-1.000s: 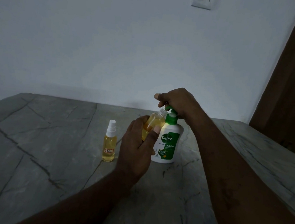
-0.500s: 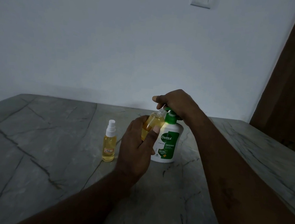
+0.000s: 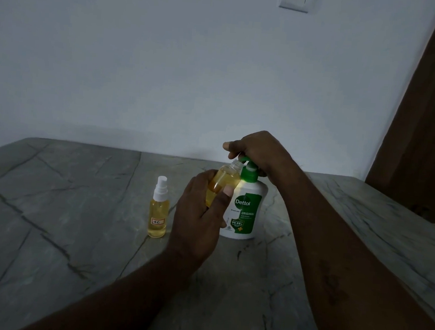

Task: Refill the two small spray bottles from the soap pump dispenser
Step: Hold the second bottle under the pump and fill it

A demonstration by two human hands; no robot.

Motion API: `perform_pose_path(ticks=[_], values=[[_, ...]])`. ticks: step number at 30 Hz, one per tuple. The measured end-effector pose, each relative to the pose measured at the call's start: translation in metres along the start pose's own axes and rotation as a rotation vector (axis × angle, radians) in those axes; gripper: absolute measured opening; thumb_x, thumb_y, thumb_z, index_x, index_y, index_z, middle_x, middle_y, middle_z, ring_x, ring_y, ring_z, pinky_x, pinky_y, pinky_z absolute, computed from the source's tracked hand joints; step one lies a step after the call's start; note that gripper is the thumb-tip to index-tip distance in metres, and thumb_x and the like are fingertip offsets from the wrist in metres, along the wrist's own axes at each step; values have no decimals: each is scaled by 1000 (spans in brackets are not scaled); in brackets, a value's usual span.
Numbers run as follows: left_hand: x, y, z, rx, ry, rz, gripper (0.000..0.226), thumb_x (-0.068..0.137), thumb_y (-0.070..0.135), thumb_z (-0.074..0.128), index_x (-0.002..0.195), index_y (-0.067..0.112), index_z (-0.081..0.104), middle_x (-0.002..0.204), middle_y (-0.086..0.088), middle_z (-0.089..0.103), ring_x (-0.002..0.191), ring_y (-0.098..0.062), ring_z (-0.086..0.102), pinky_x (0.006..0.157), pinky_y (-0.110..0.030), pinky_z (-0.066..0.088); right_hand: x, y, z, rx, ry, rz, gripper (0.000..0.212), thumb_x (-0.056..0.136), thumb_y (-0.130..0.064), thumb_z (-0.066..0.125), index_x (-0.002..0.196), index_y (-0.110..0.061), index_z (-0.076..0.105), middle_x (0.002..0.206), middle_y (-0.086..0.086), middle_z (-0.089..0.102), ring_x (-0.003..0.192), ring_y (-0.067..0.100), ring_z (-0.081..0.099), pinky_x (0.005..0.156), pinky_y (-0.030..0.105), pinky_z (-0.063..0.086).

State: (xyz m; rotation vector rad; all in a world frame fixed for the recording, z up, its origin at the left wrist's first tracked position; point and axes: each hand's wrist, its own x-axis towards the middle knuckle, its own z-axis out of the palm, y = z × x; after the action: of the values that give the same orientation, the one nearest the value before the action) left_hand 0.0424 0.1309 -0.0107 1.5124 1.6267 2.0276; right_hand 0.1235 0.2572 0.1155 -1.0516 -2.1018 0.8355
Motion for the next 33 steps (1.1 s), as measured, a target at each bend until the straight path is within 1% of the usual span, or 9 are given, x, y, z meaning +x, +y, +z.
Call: perform_pose_path(ticks=[4,10,12,15,18,20,23,27,33], values=[[0,0,0,7,0,-3,48,97,55,48,132,23,53,117,2,65,92,-21,69,57,-20,56,-1,0,0,7,-17,1,27,86,-41,78,73,-17,76,54,-16,61,47,0,53,53,21,39],[-1,2,1,8,4,-5,50,96,53,47,134,20,53,119,3,65,97,-16,68,59,-18,56,-1,0,0,-51,16,-21,32,89,-46,74,75,-16,76,69,-9,65,63,7,57,59,26,45],[-1,2,1,9,2,1,49,97,52,47,133,20,53,119,2,65,95,-18,68,58,-19,55,-1,0,-2,-51,41,-47,34,90,-46,72,73,-17,75,68,-10,65,61,5,58,59,25,45],[0,1,1,16,2,1,49,98,55,46,133,22,53,119,3,65,97,-18,68,58,-20,57,0,-1,-4,-59,70,-75,34,91,-47,71,72,-18,75,61,-14,65,50,1,57,55,20,41],[0,2,1,13,3,-2,50,96,54,46,133,22,53,120,5,65,103,-14,67,62,-16,56,1,-2,-3,-60,35,-50,33,91,-46,71,76,-17,76,69,-10,66,59,5,57,57,24,44],[-1,3,0,9,3,0,47,98,53,47,133,22,54,119,4,65,101,-15,67,62,-15,55,1,-1,-2,-62,16,-38,30,90,-44,73,78,-17,78,72,-8,66,64,8,57,57,26,44],[-1,4,0,6,0,1,46,99,53,47,131,21,54,116,4,65,99,-14,68,61,-15,55,2,0,-1,-38,-11,-18,28,88,-43,76,78,-17,78,72,-9,66,64,9,56,57,26,43],[0,4,0,13,-4,17,45,97,51,48,129,20,55,111,0,67,87,-20,69,55,-19,54,2,0,0,-29,-20,-22,27,88,-41,76,79,-16,79,68,-12,64,61,6,56,57,24,41],[-1,3,0,17,-15,8,46,99,52,46,131,20,53,115,1,66,90,-19,68,57,-17,54,-1,1,0,-79,11,-43,32,91,-45,72,76,-17,77,71,-9,65,63,7,58,59,25,45]])
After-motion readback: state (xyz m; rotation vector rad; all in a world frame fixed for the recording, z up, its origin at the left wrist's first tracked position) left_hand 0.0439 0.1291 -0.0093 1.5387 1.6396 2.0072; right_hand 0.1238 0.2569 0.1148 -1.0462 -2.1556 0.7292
